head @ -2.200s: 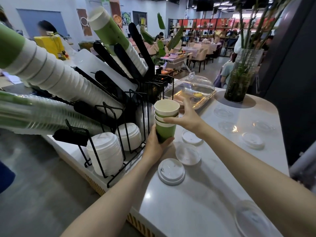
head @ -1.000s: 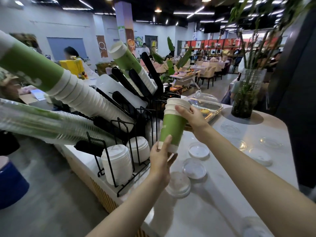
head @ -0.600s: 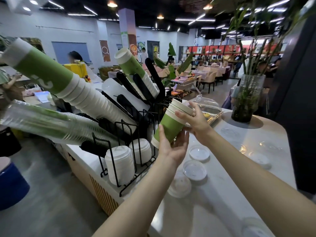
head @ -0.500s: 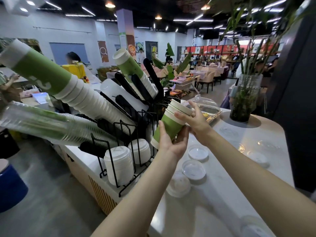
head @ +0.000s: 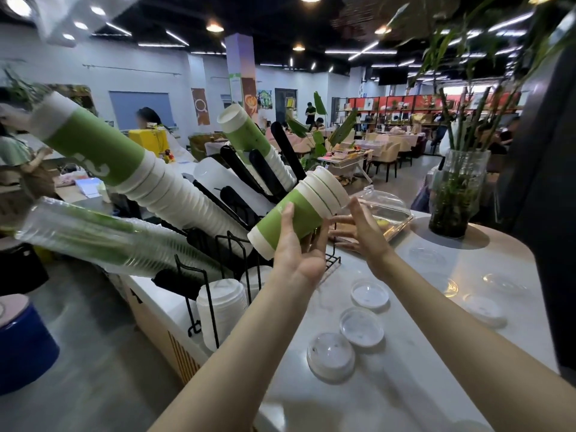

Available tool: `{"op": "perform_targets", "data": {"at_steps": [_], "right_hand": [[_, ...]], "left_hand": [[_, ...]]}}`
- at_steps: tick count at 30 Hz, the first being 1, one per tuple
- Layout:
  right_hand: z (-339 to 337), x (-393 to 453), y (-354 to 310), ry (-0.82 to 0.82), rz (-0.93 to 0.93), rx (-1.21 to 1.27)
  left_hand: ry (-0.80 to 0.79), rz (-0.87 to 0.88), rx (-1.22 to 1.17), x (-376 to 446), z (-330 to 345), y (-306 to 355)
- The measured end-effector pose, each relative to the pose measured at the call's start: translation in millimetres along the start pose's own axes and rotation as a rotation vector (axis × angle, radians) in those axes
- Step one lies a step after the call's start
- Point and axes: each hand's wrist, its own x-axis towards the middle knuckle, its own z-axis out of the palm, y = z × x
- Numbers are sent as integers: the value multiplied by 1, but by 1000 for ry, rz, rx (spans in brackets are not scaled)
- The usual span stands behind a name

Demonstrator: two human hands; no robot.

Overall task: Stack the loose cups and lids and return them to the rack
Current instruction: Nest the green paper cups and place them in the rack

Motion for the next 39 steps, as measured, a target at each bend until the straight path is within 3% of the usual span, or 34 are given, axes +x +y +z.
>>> {"op": "perform_targets", "data": {"at_steps": [10, 21, 32, 39], "right_hand": [[64, 34, -36, -103, -71, -76], [120, 105, -45, -129, -206, -290], [133, 144, -63, 31, -292, -284], [137, 152, -58, 11, -330, -299]], "left_hand": [[-150, 304, 107, -6, 33, 57], [-146, 755, 302, 16, 62, 114], [-79, 974, 498, 49, 88, 159], [-62, 957, 561, 78, 106, 177]]}}
